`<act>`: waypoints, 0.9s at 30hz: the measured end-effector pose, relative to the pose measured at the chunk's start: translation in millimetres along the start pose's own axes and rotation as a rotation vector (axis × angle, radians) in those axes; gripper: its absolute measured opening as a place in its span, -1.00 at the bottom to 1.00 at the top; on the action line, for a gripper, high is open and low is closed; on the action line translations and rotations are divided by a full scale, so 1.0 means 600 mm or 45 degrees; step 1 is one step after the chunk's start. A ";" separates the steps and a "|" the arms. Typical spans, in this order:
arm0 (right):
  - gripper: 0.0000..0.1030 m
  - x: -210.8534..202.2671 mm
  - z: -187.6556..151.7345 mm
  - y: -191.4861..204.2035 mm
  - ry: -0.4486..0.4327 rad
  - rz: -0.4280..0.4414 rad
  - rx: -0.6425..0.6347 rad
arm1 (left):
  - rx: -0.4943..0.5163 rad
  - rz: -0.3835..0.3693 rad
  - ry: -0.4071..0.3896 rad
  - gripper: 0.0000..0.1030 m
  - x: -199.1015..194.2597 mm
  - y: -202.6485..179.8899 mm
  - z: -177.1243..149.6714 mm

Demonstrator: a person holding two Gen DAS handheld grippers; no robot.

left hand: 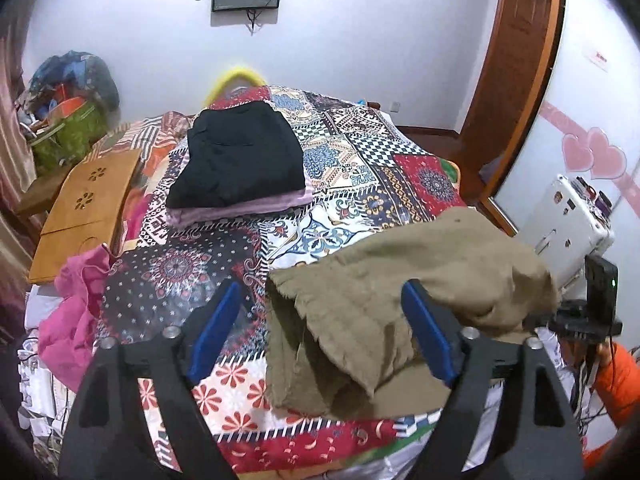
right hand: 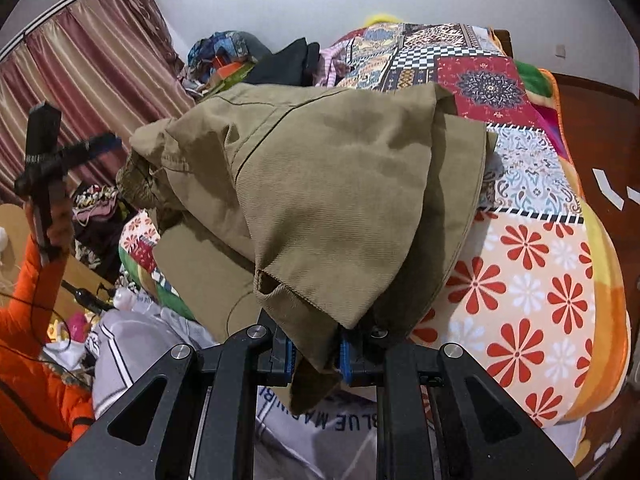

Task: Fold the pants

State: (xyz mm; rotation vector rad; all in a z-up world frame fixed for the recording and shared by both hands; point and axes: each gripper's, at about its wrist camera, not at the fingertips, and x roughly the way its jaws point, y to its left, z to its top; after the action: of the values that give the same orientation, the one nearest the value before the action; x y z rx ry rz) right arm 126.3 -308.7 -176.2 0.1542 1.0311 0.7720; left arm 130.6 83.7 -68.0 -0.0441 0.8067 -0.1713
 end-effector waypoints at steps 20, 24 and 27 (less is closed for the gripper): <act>-0.14 -0.071 0.012 0.004 -0.058 -0.145 0.034 | 0.055 -0.024 0.258 0.63 0.106 -0.023 -0.097; 0.01 -0.104 0.023 0.010 -0.108 -0.174 0.044 | 0.050 -0.017 0.270 0.63 0.119 -0.023 -0.120; 0.10 -0.120 0.038 0.019 -0.157 -0.185 0.031 | 0.020 -0.038 0.263 0.65 0.118 -0.016 -0.130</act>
State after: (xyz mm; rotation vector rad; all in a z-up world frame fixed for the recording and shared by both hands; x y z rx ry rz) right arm 118.7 -341.3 -107.7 0.1446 0.9241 0.6107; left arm 121.3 64.4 -171.3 -0.0240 1.0107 -0.2126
